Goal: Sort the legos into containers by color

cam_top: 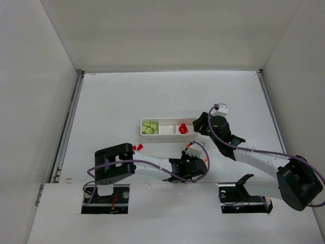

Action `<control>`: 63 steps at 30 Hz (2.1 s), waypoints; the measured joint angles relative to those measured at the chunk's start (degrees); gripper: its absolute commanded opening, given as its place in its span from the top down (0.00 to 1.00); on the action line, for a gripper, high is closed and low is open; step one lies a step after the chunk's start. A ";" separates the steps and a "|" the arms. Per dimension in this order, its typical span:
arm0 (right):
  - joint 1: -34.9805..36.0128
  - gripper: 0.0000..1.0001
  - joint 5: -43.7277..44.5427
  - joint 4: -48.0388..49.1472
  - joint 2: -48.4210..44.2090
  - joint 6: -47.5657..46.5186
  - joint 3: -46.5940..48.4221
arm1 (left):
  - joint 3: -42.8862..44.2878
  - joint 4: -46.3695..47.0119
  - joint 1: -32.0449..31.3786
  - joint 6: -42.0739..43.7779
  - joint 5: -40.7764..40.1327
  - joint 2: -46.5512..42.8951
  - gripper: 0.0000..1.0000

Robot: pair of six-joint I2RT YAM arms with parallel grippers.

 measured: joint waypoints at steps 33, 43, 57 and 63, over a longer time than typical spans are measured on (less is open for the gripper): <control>6.73 0.50 1.95 -0.98 -2.99 -1.14 -0.31 | -7.72 7.32 32.37 8.70 6.78 -16.06 0.85; 20.44 0.64 7.34 -5.77 -7.23 -0.72 -1.95 | -7.19 8.44 32.02 9.79 7.96 -12.76 0.79; 21.38 0.29 15.10 -13.44 4.46 2.84 -1.88 | -7.89 9.77 33.18 10.16 10.08 -13.60 0.62; 22.99 0.24 17.62 -16.72 6.27 5.31 -0.57 | -11.02 10.93 33.62 10.12 10.78 -19.80 0.61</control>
